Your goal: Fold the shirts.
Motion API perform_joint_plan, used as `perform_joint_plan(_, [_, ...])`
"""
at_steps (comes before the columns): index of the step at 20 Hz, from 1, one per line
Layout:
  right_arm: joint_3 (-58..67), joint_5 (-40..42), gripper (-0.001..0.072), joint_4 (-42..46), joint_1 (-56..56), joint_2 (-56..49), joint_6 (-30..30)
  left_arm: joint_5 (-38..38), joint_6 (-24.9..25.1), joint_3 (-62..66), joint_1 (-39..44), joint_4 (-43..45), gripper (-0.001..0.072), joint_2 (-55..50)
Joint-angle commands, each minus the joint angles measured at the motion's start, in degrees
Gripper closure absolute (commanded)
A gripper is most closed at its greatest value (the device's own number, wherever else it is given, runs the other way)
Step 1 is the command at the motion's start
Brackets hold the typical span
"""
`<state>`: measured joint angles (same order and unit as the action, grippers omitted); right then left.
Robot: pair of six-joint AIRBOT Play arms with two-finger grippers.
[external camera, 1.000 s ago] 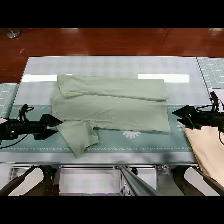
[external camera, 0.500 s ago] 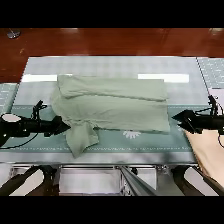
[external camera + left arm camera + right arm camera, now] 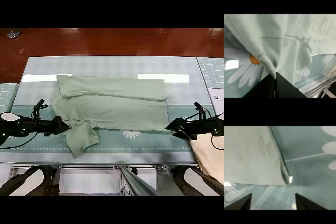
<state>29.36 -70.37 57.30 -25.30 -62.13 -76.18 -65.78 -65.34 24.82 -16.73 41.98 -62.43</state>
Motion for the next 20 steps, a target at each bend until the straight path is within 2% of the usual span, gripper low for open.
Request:
perform_joint_plan(1, [1.05, 3.72, 0.0087, -5.01, 4.09, -4.07, -0.74, 0.66, 0.17, 0.04, -0.02, -0.04, 0.0685, 0.0])
perform_joint_plan(3, [3.98, 6.43, 0.0088, -8.41, 6.08, -7.26, -0.72, 1.31, 0.17, 0.07, -0.02, -0.04, 0.0685, 0.0])
perform_joint_plan(8, [9.03, 7.74, 0.0116, -8.35, 10.97, -13.31, -3.58, 1.46, 0.2, 0.07, -0.02, -0.02, 0.0686, 0.0])
perform_joint_plan(9, [9.11, 7.74, 0.0267, -8.41, 11.87, -14.16, -3.48, 1.46, 0.2, 0.07, -0.02, -0.04, 0.0685, 0.0])
perform_joint_plan(10, [9.14, 7.5, 0.0562, -8.37, 12.5, -14.71, -2.34, 1.44, 0.2, 0.09, -0.02, -0.02, 0.0685, 0.0])
perform_joint_plan(11, [9.31, 7.06, 0.0679, -8.39, 12.76, -14.73, -0.42, 1.4, 0.2, 0.22, -0.04, -0.02, 0.0685, 0.02])
perform_joint_plan(13, [12.17, 3.21, 0.0679, -7.69, 11.78, -14.73, 1.46, -0.13, 0.2, 2.78, -0.85, -0.02, 0.0685, 0.04])
perform_joint_plan(16, [20.52, -2.12, 0.0679, -5.6, 8.72, -14.73, 0.87, -1.75, 0.17, 11.08, -4.04, 0.0, 0.0685, -0.04])
perform_joint_plan(18, [25.94, -2.38, 0.0679, -7.93, 7.56, -14.73, -0.57, -0.35, -3.21, 16.9, -5.79, 0.0, 0.0686, -0.96])
perform_joint_plan(20, [30.08, 1.27, 0.0679, -11.1, 8.83, -14.91, -0.07, 1.31, -3.48, 22.21, -4.79, 0.0, 0.0686, -3.8])
